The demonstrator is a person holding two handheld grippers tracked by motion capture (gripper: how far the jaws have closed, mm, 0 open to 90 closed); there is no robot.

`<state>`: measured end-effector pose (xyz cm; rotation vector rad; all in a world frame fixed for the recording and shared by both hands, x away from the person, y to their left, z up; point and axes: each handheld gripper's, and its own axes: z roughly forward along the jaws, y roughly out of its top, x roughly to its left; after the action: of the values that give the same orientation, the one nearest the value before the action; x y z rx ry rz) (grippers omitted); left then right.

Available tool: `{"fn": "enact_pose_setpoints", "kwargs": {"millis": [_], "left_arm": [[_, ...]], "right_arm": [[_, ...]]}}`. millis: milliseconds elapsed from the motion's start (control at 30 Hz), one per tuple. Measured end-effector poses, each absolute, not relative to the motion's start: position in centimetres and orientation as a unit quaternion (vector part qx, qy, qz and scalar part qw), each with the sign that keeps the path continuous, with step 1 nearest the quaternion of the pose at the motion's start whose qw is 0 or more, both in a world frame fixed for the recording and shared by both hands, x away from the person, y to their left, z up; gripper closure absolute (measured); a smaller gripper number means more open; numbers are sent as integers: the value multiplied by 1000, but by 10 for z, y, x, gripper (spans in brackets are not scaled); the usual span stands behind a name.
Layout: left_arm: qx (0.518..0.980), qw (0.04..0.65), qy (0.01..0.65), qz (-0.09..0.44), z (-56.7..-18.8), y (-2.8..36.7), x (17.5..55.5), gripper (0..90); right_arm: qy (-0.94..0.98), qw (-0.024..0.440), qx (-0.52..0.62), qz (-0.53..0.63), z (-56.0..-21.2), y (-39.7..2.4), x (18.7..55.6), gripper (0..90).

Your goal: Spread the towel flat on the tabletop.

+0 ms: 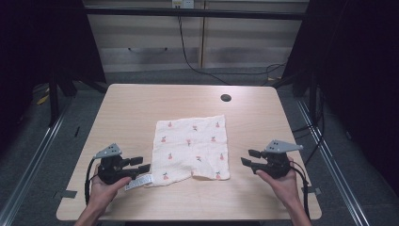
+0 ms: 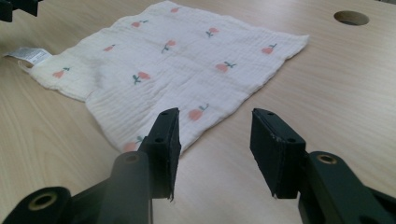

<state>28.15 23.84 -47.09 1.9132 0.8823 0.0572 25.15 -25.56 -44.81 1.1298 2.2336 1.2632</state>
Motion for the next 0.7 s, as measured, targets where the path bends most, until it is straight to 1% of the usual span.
{"fn": "enact_pose_setpoints", "kwargs": {"millis": [67, 167, 267, 300, 533, 667, 700], "left_arm": [[796, 488, 358, 12, -477, 236, 276, 479], [807, 476, 351, 1, -485, 228, 274, 508], [818, 466, 336, -3, -491, 217, 273, 571], [823, 462, 331, -7, -492, 213, 273, 593], [835, 446, 322, -1, -498, 202, 278, 604], [841, 435, 323, 2, -501, 201, 281, 607], [842, 433, 321, -4, -503, 200, 281, 630]], "right_arm": [[785, 161, 395, 450, -453, -248, 246, 528], [796, 143, 384, 445, -462, -235, 247, 549], [811, 121, 372, 434, -471, -222, 253, 572], [815, 115, 370, 430, -474, -218, 255, 593], [842, 87, 351, 401, -495, -206, 266, 647], [841, 79, 355, 400, -498, -206, 268, 642], [844, 81, 352, 396, -499, -206, 268, 638]]}}
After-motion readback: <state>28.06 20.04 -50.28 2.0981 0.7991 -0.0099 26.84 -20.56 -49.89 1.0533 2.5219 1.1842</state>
